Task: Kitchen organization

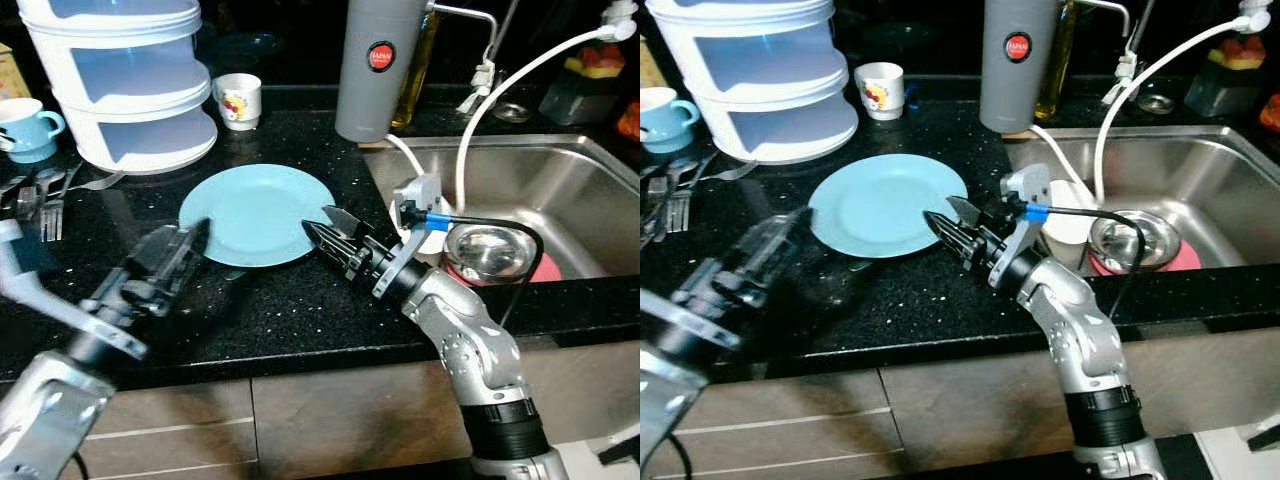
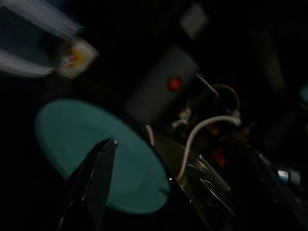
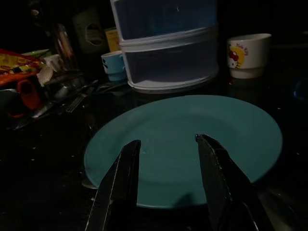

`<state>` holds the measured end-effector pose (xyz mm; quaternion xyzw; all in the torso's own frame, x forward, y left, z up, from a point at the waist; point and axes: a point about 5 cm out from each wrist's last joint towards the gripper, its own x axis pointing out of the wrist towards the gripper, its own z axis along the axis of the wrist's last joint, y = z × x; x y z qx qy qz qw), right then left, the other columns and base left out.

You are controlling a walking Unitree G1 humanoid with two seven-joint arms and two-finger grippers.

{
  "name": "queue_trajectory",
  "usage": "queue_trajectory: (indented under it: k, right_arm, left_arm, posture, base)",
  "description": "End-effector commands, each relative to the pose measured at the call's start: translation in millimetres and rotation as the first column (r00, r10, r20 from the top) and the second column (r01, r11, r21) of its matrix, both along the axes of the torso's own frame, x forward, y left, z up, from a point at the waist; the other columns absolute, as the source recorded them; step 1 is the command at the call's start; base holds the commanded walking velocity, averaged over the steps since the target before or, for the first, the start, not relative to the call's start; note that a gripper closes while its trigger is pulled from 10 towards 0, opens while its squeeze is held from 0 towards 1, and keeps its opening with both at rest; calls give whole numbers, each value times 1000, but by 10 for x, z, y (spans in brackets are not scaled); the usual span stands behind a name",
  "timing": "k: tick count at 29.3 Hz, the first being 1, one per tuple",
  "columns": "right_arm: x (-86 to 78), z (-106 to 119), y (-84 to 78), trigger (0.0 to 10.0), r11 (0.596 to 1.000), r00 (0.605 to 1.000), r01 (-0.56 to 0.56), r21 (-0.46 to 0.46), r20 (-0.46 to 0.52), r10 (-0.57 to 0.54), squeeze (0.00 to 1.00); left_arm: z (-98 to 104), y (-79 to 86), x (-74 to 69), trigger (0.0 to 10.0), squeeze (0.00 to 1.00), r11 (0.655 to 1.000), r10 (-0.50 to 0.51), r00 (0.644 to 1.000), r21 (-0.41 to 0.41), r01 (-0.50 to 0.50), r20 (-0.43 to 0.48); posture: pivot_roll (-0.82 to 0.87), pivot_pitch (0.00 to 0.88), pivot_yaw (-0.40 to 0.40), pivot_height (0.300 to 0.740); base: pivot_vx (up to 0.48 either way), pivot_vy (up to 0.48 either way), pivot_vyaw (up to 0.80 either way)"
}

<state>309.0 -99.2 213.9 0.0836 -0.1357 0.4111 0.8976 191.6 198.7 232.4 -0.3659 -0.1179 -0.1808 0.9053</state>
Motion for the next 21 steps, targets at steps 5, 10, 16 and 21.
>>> queue_trajectory:
  k: [5,10,16,21]
  right_arm:
    - [42,25,-8,10000,1000,1000,-6,-3,18,6,0]
    - [17,24,12,10000,1000,1000,-13,1,15,13,0]
    - [-2,14,6,10000,1000,1000,-11,1,13,11,0]
    - [-9,42,-2,10000,1000,1000,-2,1,21,2,0]
  left_arm:
    - [-202,212,32,10000,0,987,117,977,-92,-135,-179]
    - [-190,302,278,10000,0,989,147,946,46,-140,-290]
    - [-40,299,392,10000,0,994,108,950,36,-101,-295]
    - [-9,212,542,10000,0,1000,-8,945,21,15,-326]
  posture:
    - [258,0,-62,740]
    - [235,0,-55,740]
    - [218,0,-47,740]
    - [201,0,-46,740]
  base:
    - [0,0,0]
    - [0,0,0]
    - [0,0,0]
    - [0,0,0]
